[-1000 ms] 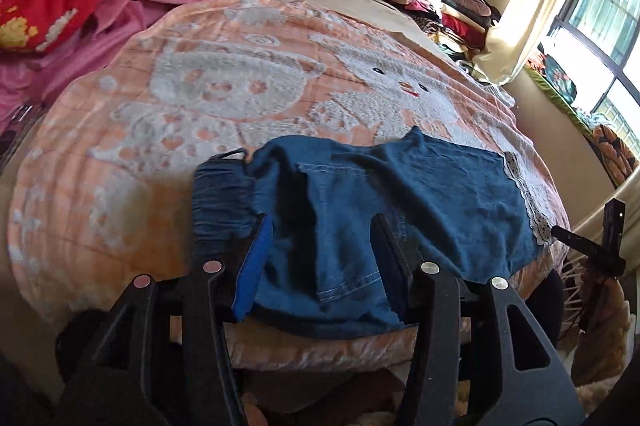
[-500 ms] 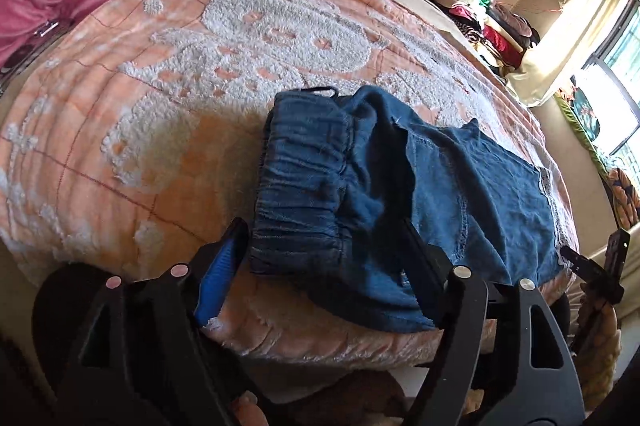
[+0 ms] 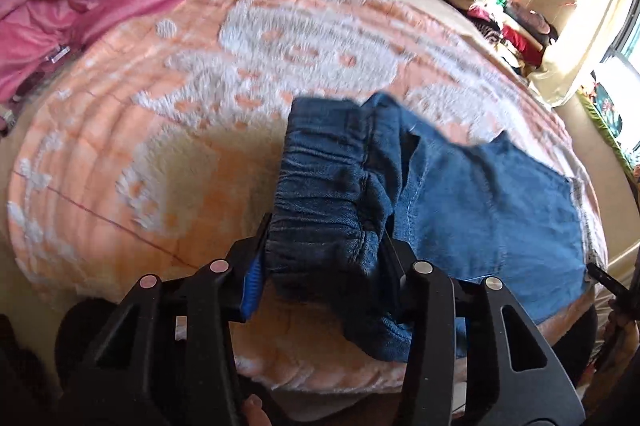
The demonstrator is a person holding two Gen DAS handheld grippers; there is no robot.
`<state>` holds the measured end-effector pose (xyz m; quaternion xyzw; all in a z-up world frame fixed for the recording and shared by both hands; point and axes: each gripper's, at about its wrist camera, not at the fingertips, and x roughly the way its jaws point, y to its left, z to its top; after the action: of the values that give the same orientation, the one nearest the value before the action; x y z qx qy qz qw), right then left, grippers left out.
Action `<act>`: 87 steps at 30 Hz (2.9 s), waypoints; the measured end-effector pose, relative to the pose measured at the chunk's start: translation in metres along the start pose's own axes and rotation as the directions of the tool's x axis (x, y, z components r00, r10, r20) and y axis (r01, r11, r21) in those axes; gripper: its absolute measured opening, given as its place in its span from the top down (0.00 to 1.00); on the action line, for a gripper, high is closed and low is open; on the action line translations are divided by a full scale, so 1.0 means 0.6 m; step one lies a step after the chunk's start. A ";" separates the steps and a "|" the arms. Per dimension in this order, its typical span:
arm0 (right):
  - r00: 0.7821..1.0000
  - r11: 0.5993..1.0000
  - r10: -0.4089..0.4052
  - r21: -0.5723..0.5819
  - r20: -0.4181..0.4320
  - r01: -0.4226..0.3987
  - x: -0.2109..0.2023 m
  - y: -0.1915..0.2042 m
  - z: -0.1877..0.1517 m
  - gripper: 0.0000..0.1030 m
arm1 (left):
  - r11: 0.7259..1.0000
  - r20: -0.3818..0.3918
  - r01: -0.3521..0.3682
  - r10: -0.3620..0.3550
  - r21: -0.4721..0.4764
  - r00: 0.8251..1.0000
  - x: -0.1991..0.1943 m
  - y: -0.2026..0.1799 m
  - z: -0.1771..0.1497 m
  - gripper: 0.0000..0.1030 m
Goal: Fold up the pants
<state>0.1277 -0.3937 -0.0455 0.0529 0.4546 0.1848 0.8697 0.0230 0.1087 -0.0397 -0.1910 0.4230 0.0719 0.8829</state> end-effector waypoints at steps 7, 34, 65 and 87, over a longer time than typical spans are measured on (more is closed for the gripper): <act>0.999 0.999 -0.035 0.012 0.005 0.035 -0.005 0.003 0.000 0.71 | 1.000 0.013 0.002 -0.002 0.005 1.000 -0.007 0.002 -0.002 0.56; 0.996 0.984 0.009 -0.178 0.094 0.008 -0.020 0.229 0.009 0.35 | 0.870 -0.045 0.167 -0.165 0.464 0.985 0.008 -0.279 -0.013 0.48; 0.984 0.994 -0.049 0.105 0.174 0.031 -0.104 0.112 -0.030 0.25 | 0.803 -0.067 0.223 -0.224 0.552 0.972 -0.005 -0.349 0.020 0.37; 0.973 0.976 -0.105 0.210 0.203 0.062 -0.116 0.048 -0.032 0.12 | 0.608 -0.171 0.324 -0.298 0.724 0.939 0.050 -0.572 0.060 0.10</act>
<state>0.0681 -0.3945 0.0046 0.1413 0.3770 0.0941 0.9106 0.1671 -0.1924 0.0526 0.1137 0.3899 -0.2640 0.8748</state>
